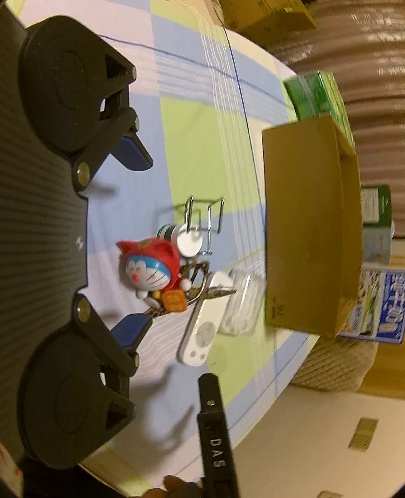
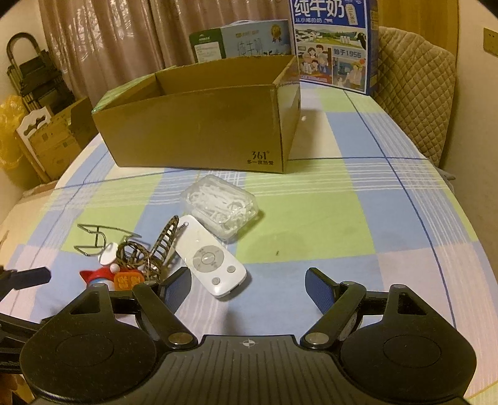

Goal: Organize rigid objects
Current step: 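Move the left tool to the red Doraemon keychain while the right tool approaches the leopard-print hair clip, then grasp the Doraemon keychain with the left tool while the right tool grasps the leopard-print clip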

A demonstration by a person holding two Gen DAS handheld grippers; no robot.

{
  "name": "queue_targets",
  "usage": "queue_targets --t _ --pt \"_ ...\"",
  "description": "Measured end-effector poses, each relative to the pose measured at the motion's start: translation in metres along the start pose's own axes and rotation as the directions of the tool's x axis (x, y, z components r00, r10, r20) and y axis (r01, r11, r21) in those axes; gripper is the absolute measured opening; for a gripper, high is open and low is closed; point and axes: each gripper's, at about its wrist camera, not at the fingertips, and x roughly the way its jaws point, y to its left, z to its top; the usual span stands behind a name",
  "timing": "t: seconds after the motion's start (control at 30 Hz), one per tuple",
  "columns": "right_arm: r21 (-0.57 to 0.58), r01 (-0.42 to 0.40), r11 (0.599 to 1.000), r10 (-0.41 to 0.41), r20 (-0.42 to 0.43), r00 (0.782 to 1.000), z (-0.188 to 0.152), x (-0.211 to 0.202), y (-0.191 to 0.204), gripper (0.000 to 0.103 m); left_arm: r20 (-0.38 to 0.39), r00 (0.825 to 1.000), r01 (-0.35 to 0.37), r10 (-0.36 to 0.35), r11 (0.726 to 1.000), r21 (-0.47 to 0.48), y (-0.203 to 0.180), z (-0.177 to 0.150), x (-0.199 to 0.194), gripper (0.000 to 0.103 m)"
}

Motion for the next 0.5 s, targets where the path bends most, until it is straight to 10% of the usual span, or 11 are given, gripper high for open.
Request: queue_targets --t 0.5 --pt "0.008 -0.012 1.0 0.012 -0.029 1.0 -0.002 0.015 -0.008 0.077 -0.028 0.998 0.059 -0.057 0.996 0.065 -0.01 0.004 0.032 0.052"
